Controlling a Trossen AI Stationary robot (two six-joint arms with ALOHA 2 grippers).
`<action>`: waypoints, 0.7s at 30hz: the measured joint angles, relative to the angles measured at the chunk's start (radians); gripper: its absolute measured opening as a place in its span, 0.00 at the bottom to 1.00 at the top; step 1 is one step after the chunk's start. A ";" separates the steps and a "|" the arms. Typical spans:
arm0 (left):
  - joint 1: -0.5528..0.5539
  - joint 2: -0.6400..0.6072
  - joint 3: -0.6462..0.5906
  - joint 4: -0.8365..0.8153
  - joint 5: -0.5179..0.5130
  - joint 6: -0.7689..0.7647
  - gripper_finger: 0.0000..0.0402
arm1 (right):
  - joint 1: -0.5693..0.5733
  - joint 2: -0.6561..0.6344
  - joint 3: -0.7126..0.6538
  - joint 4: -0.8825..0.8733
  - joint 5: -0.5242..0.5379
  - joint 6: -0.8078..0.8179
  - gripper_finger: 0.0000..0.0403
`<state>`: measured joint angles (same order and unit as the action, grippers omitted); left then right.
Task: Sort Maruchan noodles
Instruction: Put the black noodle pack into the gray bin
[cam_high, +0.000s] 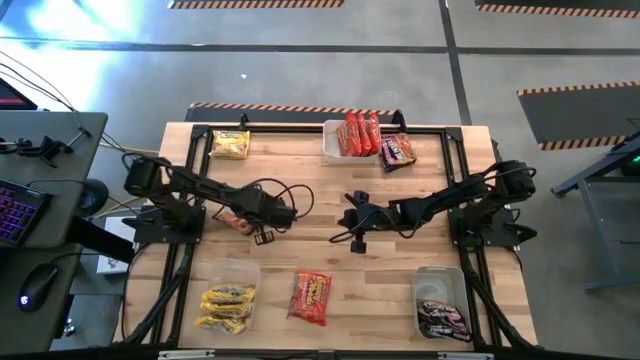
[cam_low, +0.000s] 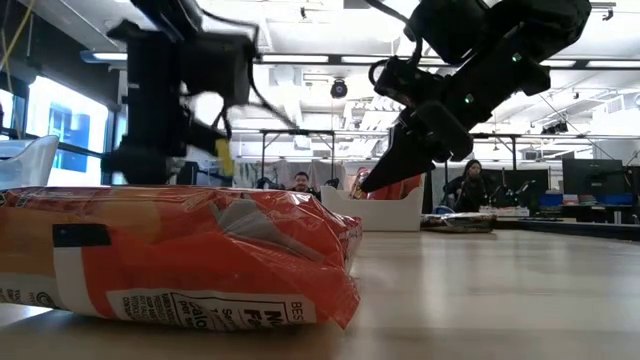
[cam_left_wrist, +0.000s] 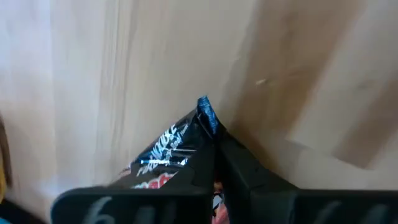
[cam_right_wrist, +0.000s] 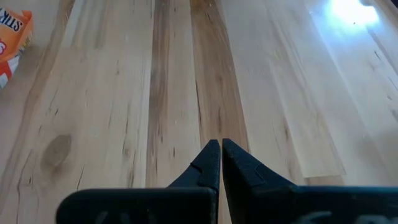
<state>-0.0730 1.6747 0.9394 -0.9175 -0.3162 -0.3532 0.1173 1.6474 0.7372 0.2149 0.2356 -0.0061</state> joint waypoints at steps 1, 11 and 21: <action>-0.009 -0.021 0.000 0.010 0.000 0.001 0.01 | 0.000 0.000 0.000 0.004 0.000 -0.002 0.00; -0.115 -0.250 0.002 0.192 0.065 0.124 0.00 | -0.005 0.186 0.001 0.412 -0.190 -0.045 0.00; -0.192 -0.347 0.004 0.251 0.069 0.165 0.00 | -0.049 0.279 0.186 0.273 -0.259 -0.020 0.17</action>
<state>-0.2650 1.3278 0.9430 -0.6661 -0.2474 -0.1878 0.0688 1.9263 0.9235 0.4882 -0.0238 -0.0261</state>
